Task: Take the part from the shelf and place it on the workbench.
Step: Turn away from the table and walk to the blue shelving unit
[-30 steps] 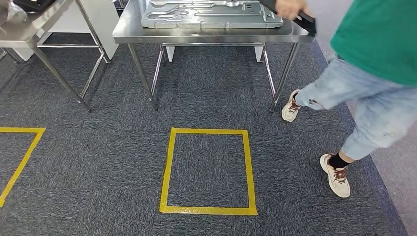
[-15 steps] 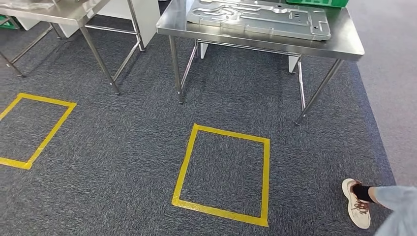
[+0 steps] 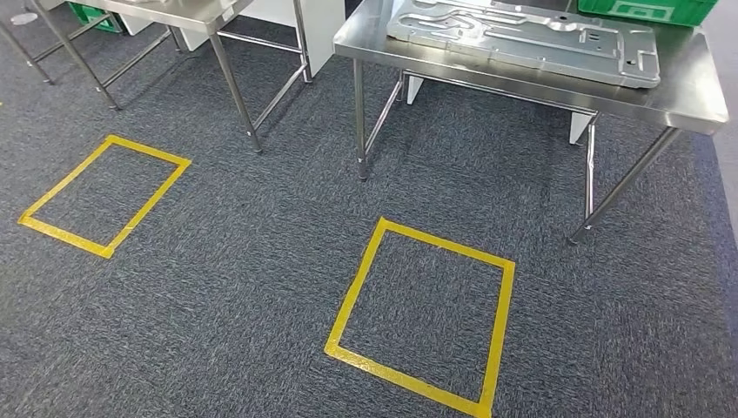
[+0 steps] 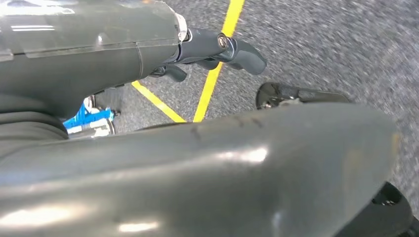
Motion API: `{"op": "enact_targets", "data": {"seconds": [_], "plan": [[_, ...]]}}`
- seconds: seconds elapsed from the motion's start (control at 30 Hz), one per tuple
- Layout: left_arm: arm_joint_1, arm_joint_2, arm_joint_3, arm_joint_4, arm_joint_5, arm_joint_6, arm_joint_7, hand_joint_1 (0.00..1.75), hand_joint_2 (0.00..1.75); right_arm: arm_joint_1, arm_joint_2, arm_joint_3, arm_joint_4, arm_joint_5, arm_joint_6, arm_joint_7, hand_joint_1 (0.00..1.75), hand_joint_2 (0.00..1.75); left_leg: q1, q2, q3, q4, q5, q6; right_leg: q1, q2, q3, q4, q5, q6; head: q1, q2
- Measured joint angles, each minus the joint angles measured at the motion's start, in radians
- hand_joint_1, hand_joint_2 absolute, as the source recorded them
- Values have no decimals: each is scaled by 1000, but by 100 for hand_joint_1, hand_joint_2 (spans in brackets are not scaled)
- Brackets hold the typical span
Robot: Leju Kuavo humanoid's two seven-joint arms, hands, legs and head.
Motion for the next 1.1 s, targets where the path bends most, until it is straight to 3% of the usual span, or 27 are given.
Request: {"op": "enact_targets", "data": {"seconds": [0.03,0.1,0.17,0.23,0.3,0.37,0.43,0.47,0.5,0.53,0.6,0.67,0.73,0.77,0.8,0.87,0.9,0.97,1.0,1.03,1.1], "plan": [[0,1,0,0,0,1,0,0,0,-1,1,0,0,1,1,2,0,0,1,13,38,-72,37,0,-1,-11,4,1,-3,3,0,0],[-2,3,0,0,-1,2,0,0,0,-2,3,0,0,3,1,3,0,0,-4,46,107,-203,82,6,2,-32,10,4,-10,13,1,0],[-3,4,0,0,-1,3,0,0,0,-5,4,0,0,5,1,3,0,0,-10,52,124,-243,86,17,7,-49,14,5,-14,24,2,0],[0,6,0,0,-1,5,0,0,0,-10,6,0,0,8,3,4,0,0,-8,32,121,-247,91,29,5,-57,19,4,-17,35,2,0],[2,7,0,0,0,11,-1,0,0,-12,9,0,0,13,5,4,0,0,-5,13,123,-255,98,42,0,-20,6,42,-49,44,4,0],[-1,8,0,0,1,17,-3,0,0,-10,10,1,0,21,7,7,0,0,-5,-7,122,-258,103,50,-2,34,-47,157,-115,48,6,0],[-1,8,0,0,2,21,-3,0,0,-8,11,1,0,29,8,15,0,0,-8,-32,120,-257,105,52,-1,54,-107,271,-153,47,6,0],[1,9,0,0,3,22,-3,0,0,-7,12,2,0,32,9,20,0,0,-9,-46,120,-257,105,52,-1,56,-118,284,-143,45,6,0],[2,9,0,0,4,25,-2,0,0,-6,13,3,0,36,10,23,0,0,-11,-60,122,-256,105,52,-1,59,-110,258,-114,42,6,0],[2,10,0,0,5,29,-1,0,0,-6,14,4,1,40,10,27,0,0,-11,-74,123,-255,104,52,0,69,-85,197,-72,36,6,0],[2,11,0,0,5,36,5,0,0,-6,16,8,1,46,9,35,0,0,-11,-99,122,-253,104,48,-1,123,-31,66,-11,24,5,0],[2,14,0,0,3,40,14,0,0,-6,19,10,1,52,9,41,0,0,-7,-122,113,-251,107,37,1,159,-12,12,1,18,4,0],[7,19,0,1,-1,43,22,0,0,-7,23,11,2,57,9,40,0,0,-2,-144,107,-253,110,23,1,137,-9,2,5,13,5,0],[10,23,-1,1,-2,46,25,0,0,-7,26,12,2,59,9,39,0,0,-4,-135,103,-247,106,17,-1,124,-5,-5,7,8,4,0],[12,26,-2,1,-3,50,27,0,0,-7,28,12,2,60,8,37,0,0,-6,-111,93,-226,92,12,-3,108,0,-12,10,2,2,0],[11,32,-4,1,-3,55,25,0,0,-3,30,12,2,61,3,35,0,0,-8,-43,45,-124,34,5,-2,75,6,-20,11,-6,-3,0],[10,35,-5,1,-3,56,23,0,0,-2,30,12,2,60,-1,35,0,0,-5,-23,12,-56,2,1,0,58,7,-19,10,-8,-4,0],[10,39,-6,1,-4,64,14,0,0,1,30,12,2,59,-10,34,0,0,1,-8,-27,25,-20,-6,1,27,7,-16,6,-7,-5,0],[11,41,-7,1,-5,72,9,0,0,0,30,12,2,58,-11,31,0,0,4,-4,-18,10,-2,-8,0,13,8,-15,3,-5,-5,0],[11,43,-7,1,-4,80,5,0,0,0,30,12,2,56,-7,26,0,0,6,3,12,-43,30,-9,-1,0,10,-12,0,-2,-5,0],[9,45,-7,1,2,85,-1,0,0,0,29,12,2,53,25,15,0,0,4,41,88,-183,83,-6,1,-21,16,-6,-9,7,-5,0]]}}
